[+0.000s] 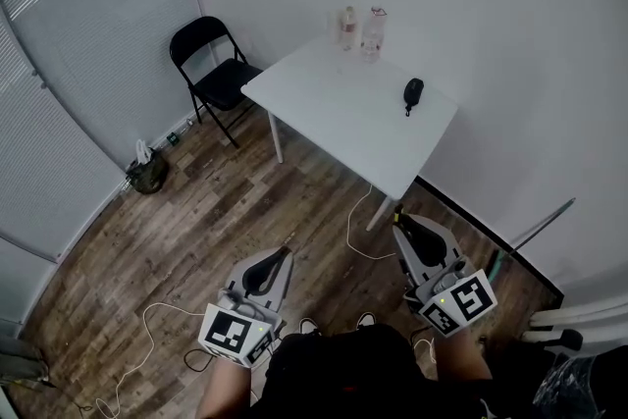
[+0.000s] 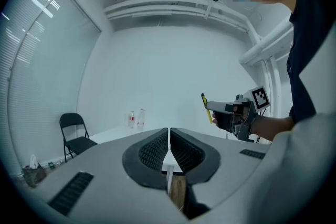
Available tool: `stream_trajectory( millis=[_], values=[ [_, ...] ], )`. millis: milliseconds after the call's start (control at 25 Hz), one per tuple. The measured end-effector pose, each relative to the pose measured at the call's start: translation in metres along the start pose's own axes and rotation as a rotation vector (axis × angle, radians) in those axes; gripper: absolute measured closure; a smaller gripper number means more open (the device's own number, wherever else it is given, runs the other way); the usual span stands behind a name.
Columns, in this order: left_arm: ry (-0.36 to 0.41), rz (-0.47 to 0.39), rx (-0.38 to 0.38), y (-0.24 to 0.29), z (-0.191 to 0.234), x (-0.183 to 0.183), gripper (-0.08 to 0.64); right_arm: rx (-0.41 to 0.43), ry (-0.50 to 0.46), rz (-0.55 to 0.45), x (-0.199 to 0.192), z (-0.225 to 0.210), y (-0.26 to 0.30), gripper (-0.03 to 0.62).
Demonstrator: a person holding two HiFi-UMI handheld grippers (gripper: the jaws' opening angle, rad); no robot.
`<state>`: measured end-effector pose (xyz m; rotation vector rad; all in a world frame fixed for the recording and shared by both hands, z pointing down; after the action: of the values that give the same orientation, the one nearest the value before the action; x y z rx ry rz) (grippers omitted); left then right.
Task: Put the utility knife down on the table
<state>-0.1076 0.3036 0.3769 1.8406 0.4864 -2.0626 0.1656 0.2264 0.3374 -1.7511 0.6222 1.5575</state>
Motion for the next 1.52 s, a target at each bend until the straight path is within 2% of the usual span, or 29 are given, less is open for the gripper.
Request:
stream_trajectory(
  millis=[240, 600, 880, 1040, 1280, 1520],
  values=[
    [-0.013, 0.014, -0.016, -0.01, 0.02, -0.011, 0.529, 0.01, 0.017, 0.031, -0.019, 0.014, 0.024, 0.522],
    [-0.019, 0.027, 0.005, 0.024, 0.05, -0.015, 0.529, 0.004, 0.036, 0.031, -0.027, -0.018, 0.057, 0.522],
    [0.002, 0.045, 0.02, 0.095, 0.073, -0.013, 0.529, 0.002, 0.065, 0.011, -0.038, -0.086, 0.094, 0.522],
    [0.015, 0.014, 0.024, 0.152, 0.082, -0.006, 0.529, -0.003, 0.071, 0.013, -0.044, -0.14, 0.114, 0.522],
    [0.025, 0.032, 0.036, 0.222, 0.091, -0.003, 0.529, -0.017, 0.082, 0.016, -0.047, -0.21, 0.13, 0.522],
    [0.03, 0.044, 0.027, 0.267, 0.089, -0.004, 0.529, -0.012, 0.086, 0.013, -0.049, -0.255, 0.139, 0.522]
  ],
)
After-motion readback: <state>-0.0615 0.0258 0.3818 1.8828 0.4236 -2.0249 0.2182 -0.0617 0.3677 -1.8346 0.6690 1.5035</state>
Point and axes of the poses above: the fingertips, and each gripper's own axes: y forward along the fingers, z to its left, x out of its top, the point moved 9 cm from there along -y, backward along the fingers, and after that the axes turned 7 degrees about -z, right-handed, at the moved point
